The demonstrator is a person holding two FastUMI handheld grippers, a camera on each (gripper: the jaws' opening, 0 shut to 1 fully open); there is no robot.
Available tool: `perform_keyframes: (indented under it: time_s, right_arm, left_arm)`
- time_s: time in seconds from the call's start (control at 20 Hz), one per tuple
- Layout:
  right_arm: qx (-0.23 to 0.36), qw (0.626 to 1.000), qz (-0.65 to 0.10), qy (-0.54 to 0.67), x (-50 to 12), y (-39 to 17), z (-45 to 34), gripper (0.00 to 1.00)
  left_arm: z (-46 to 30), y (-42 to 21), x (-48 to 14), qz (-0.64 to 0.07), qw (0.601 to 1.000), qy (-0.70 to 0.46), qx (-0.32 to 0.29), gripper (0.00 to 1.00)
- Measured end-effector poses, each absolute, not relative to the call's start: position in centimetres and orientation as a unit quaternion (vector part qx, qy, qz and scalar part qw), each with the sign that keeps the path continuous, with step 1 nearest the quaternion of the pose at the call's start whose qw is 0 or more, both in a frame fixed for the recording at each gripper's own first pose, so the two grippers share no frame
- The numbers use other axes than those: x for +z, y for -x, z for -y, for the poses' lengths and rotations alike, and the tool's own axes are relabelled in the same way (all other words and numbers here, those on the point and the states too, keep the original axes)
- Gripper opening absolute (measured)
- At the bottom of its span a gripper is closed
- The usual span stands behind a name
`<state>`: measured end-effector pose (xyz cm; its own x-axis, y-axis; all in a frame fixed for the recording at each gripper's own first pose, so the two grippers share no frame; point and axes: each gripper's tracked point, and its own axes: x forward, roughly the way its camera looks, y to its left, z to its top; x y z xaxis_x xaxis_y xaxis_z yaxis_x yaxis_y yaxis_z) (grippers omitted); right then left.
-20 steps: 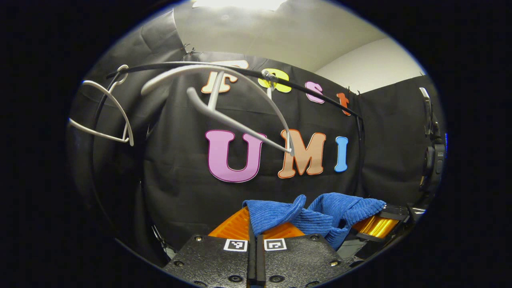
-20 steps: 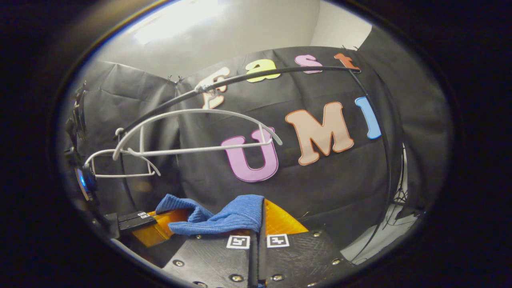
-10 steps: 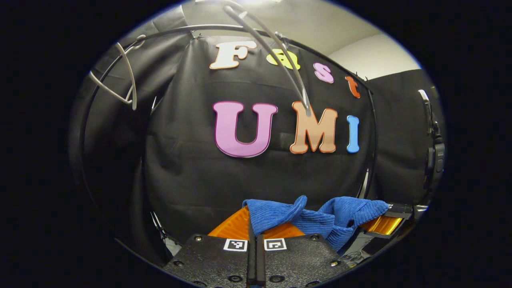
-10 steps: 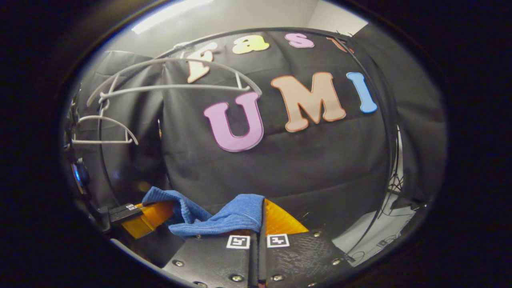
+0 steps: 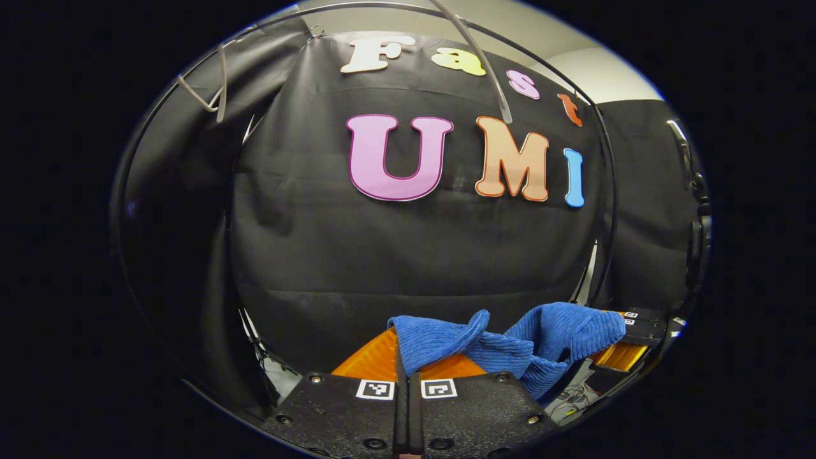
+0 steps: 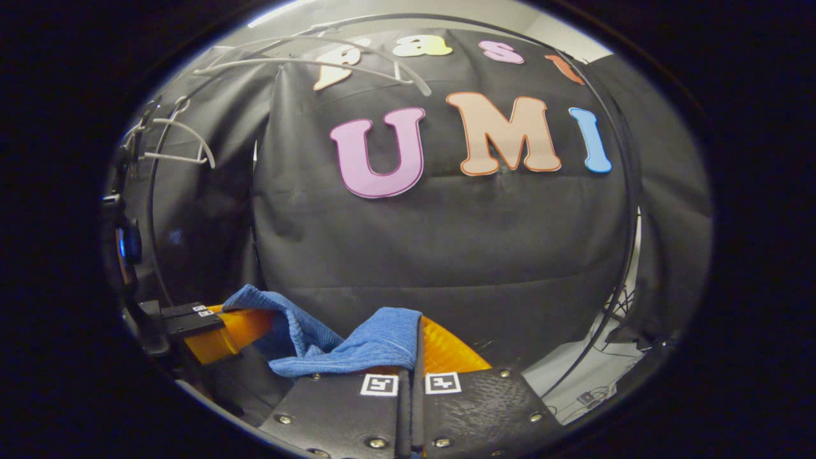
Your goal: Grasp the clothes on the hanger with both hands and then place them into the laundry hamper below.
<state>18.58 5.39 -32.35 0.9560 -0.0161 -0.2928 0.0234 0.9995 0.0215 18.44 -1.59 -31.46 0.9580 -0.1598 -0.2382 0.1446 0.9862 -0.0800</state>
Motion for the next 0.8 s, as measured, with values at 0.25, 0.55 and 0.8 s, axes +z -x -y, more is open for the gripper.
perform_keyframes:
  time_s: [0.25, 0.55, 0.8]
  right_arm:
    - [-0.029, 0.984, -0.178, 0.013, -35.6, -18.1, -4.6, 0.02]
    - [-0.037, 0.970, -0.238, 0.012, -40.8, -16.9, -4.5, 0.03]
    - [-0.064, 0.947, -0.313, 0.022, -45.8, -15.7, -3.1, 0.15]
  left_arm:
    - [0.5, -17.8, -36.2, -0.171, 0.982, 0.028, -0.072, 0.02]
    - [0.0, -17.5, -41.0, -0.229, 0.971, 0.007, -0.071, 0.02]
    - [-0.2, -16.4, -45.1, -0.294, 0.953, -0.021, -0.067, 0.17]
